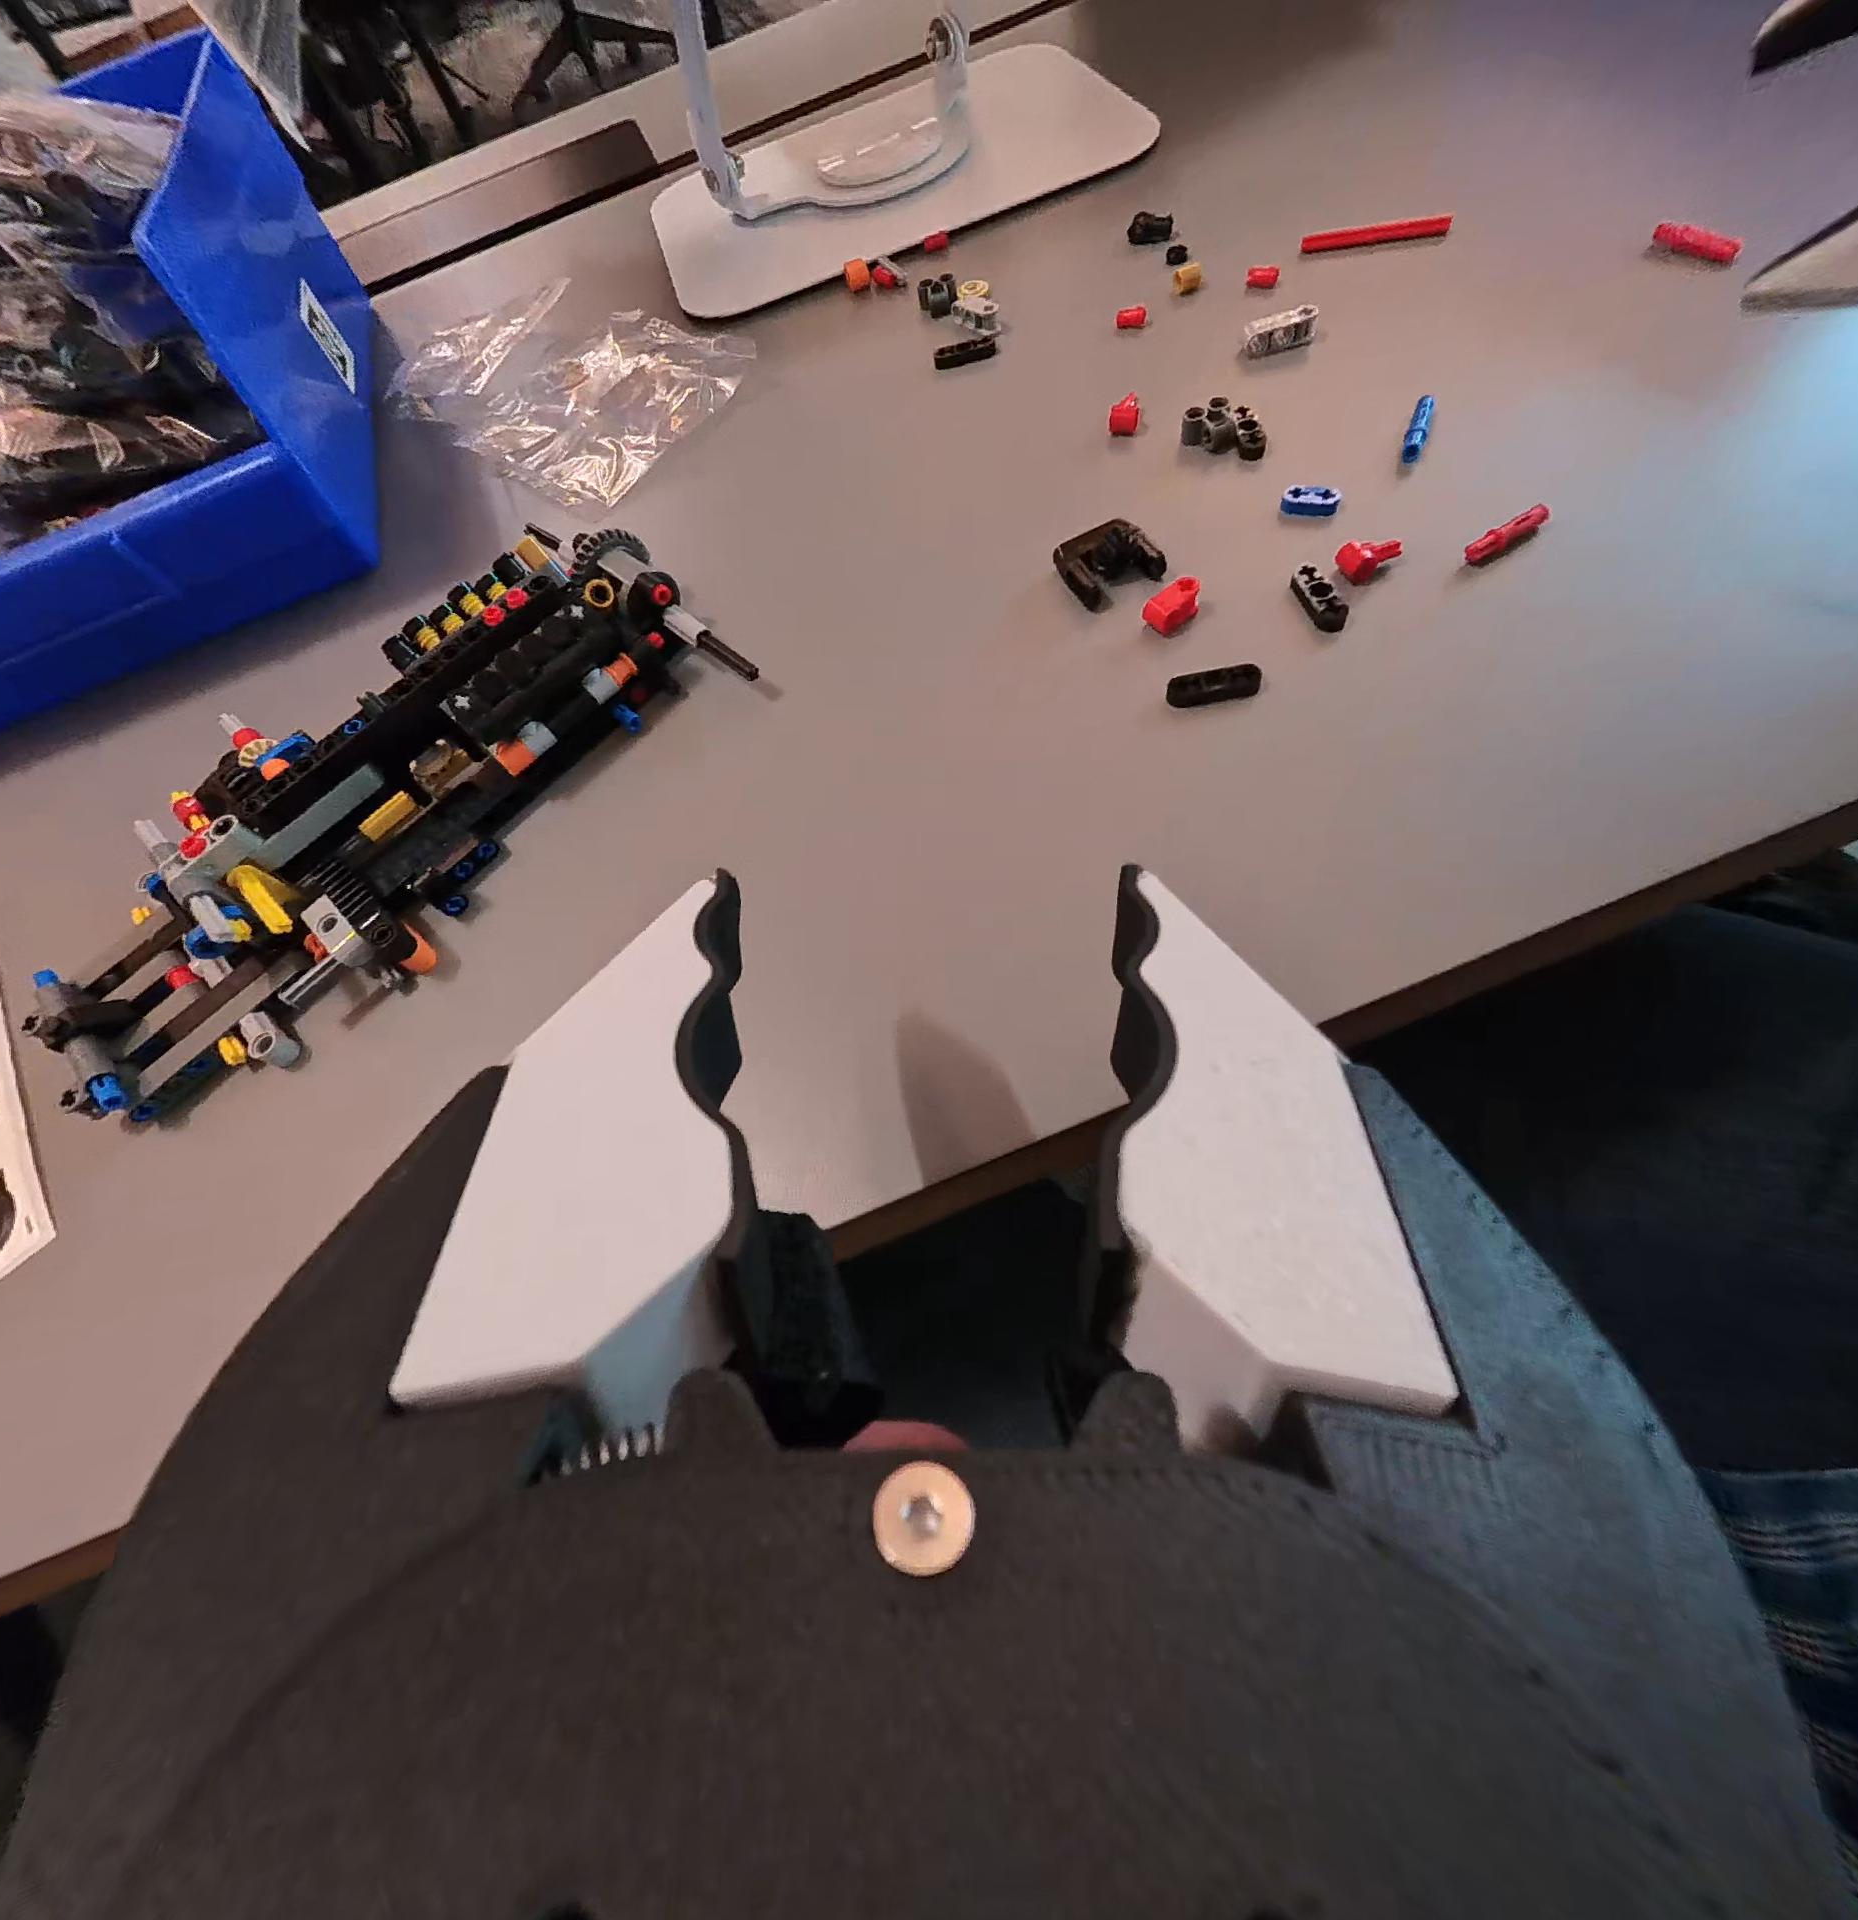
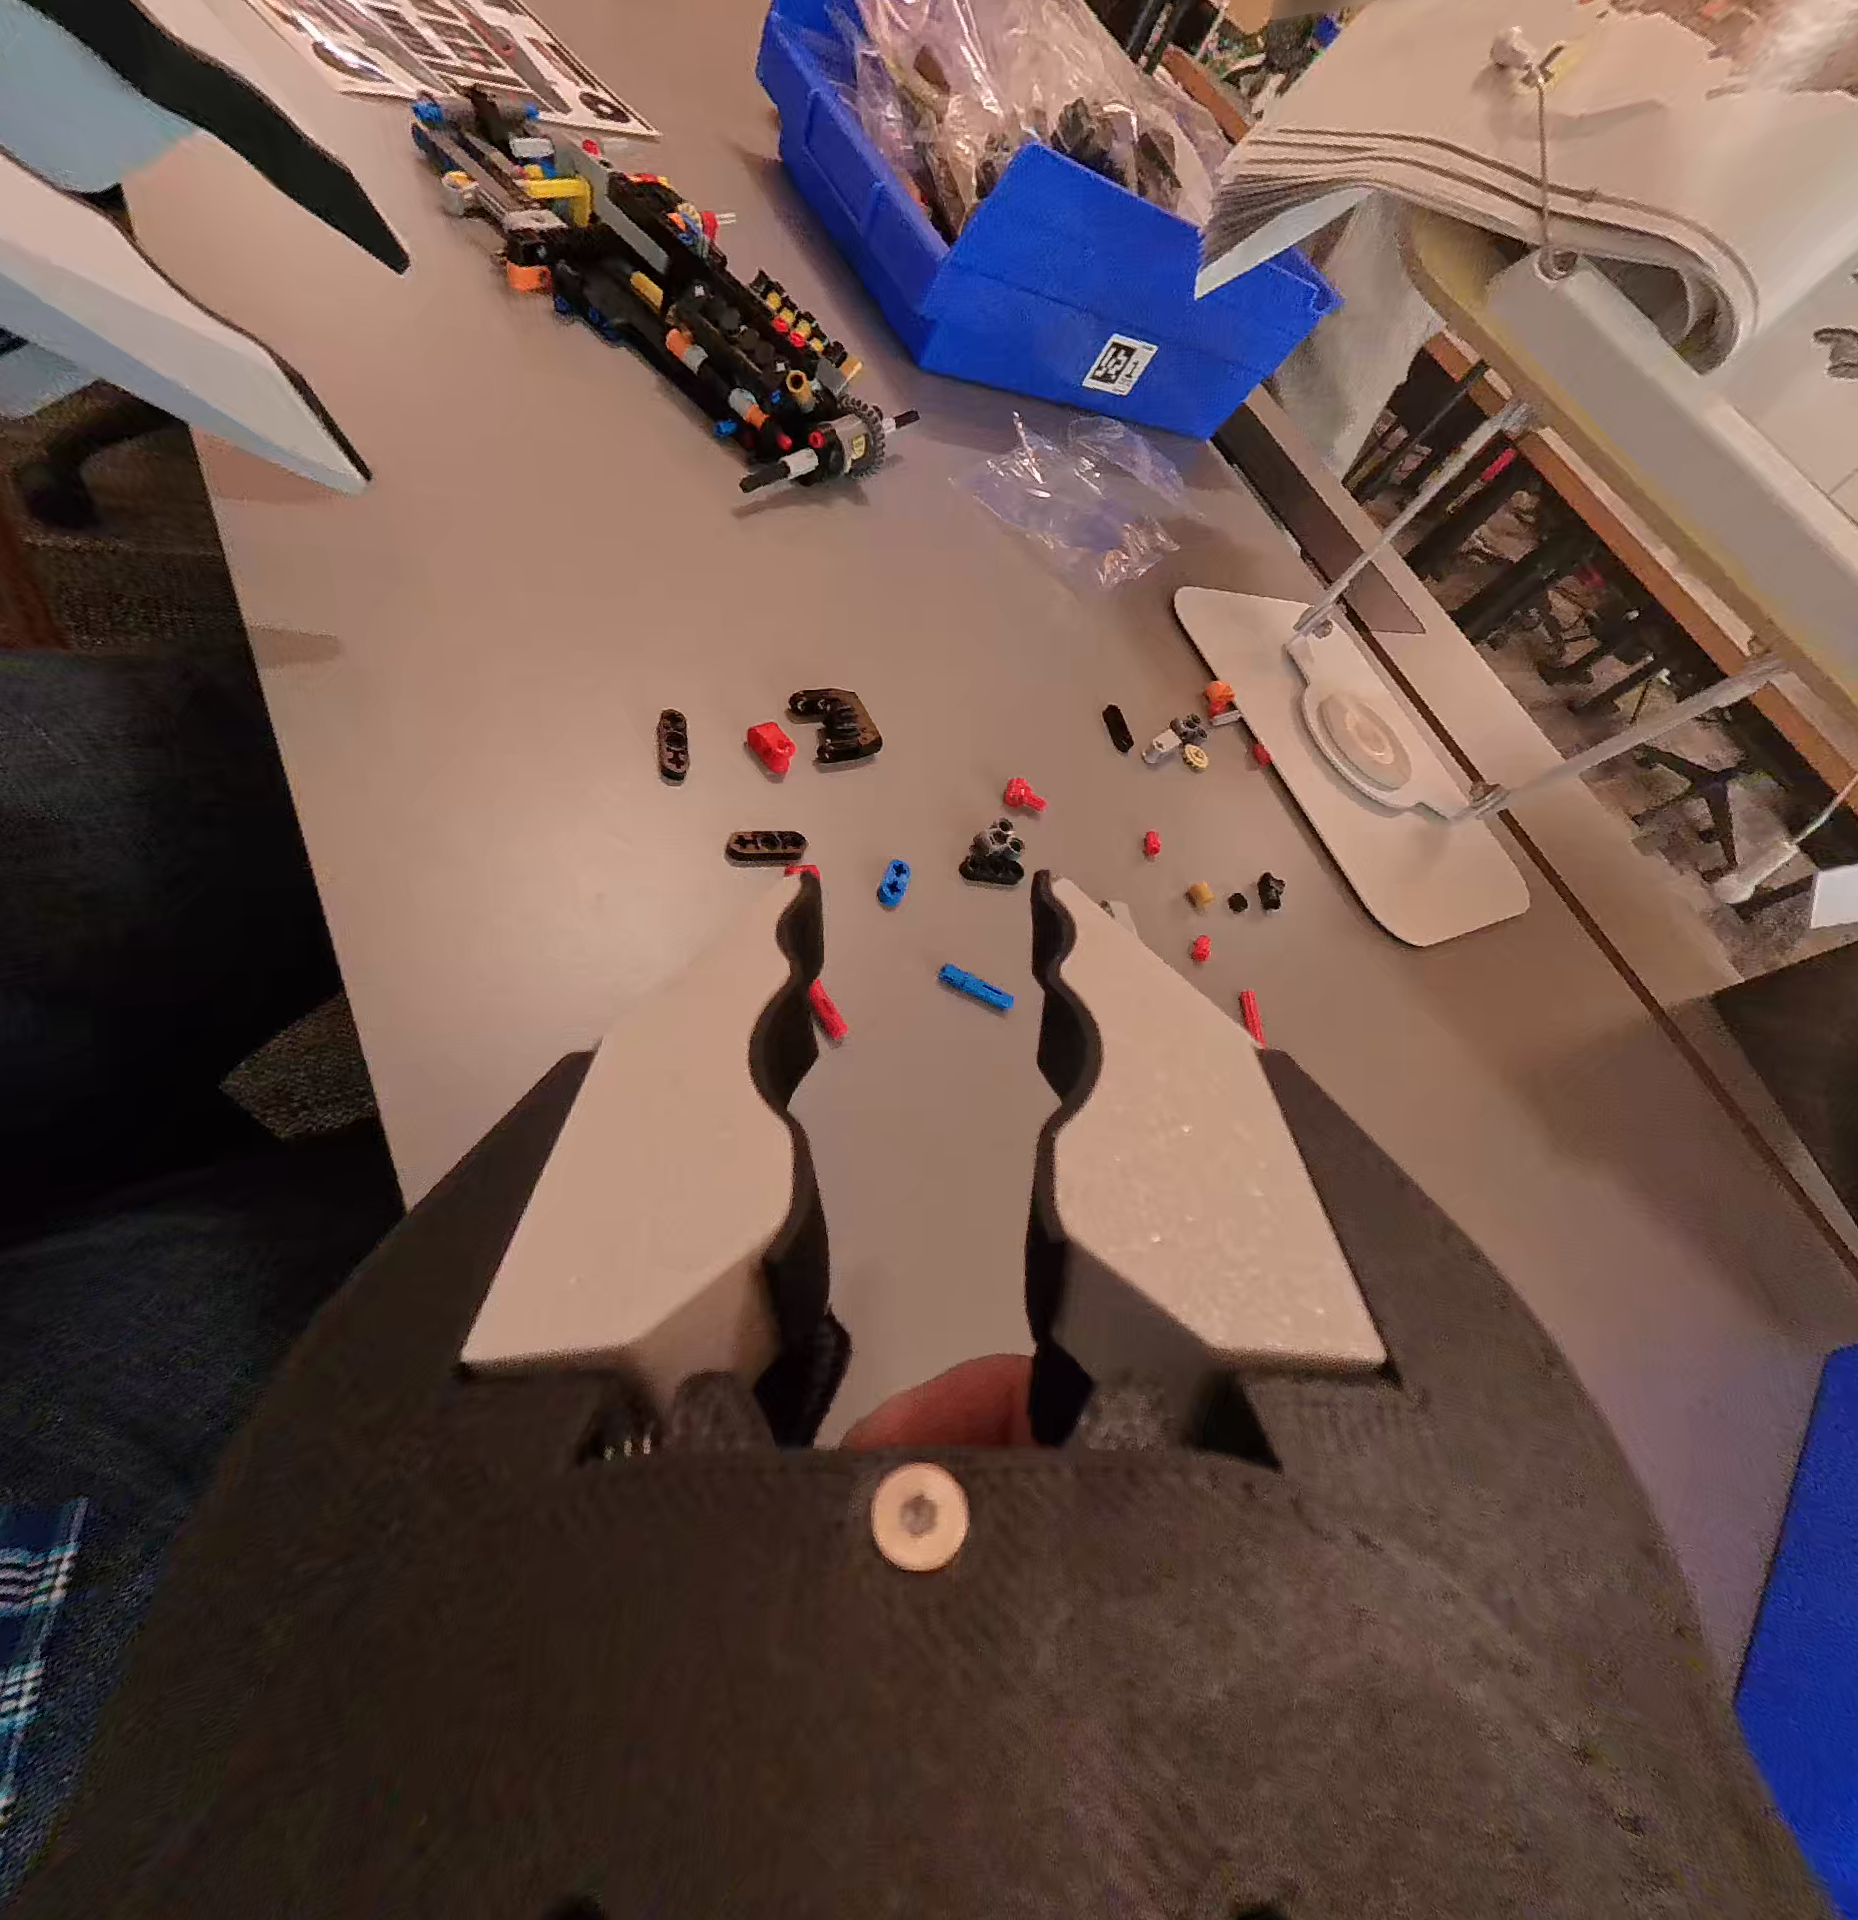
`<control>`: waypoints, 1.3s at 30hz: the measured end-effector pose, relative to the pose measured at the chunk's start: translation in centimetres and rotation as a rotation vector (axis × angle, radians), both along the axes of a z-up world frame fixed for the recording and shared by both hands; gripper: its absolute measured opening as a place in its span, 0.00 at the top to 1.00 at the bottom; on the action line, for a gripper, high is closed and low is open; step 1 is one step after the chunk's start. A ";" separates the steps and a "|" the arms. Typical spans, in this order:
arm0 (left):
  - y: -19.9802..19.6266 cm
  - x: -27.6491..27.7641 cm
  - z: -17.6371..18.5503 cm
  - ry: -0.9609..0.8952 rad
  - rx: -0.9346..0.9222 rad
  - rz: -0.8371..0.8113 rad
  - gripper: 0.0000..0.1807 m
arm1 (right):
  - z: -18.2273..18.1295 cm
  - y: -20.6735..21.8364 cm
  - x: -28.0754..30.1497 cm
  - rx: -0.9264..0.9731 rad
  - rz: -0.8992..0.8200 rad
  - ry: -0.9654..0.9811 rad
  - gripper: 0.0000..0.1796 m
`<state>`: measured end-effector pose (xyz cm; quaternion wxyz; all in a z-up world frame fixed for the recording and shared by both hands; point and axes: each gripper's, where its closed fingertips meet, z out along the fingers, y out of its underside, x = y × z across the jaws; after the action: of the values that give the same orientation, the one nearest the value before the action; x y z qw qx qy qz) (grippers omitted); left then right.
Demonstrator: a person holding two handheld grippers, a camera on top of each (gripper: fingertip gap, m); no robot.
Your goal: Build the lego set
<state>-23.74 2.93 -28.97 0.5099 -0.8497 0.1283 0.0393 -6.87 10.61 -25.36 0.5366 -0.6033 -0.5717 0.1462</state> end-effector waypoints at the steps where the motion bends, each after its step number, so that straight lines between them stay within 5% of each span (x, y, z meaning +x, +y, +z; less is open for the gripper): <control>1: 0.1 0.0 -0.1 0.001 -0.003 0.000 0.61 | -0.1 0.2 0.1 -0.004 -0.005 0.004 0.79; 18: 5.4 1.1 -2.1 -0.052 -0.045 -0.075 0.60 | -1.3 4.9 5.9 -0.130 -0.154 0.091 0.79; 33: 4.2 0.0 -0.5 -0.044 0.006 -0.055 0.61 | 0.5 4.2 6.1 -0.046 -0.159 0.112 0.78; 39: 4.2 0.3 0.6 0.001 0.049 -0.029 0.54 | 0.5 4.3 6.5 -0.030 -0.175 0.098 0.76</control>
<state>-23.42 7.11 -28.36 0.5311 -0.8350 0.1396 0.0353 -0.36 14.88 -24.83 0.5655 -0.6510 -0.4876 0.1364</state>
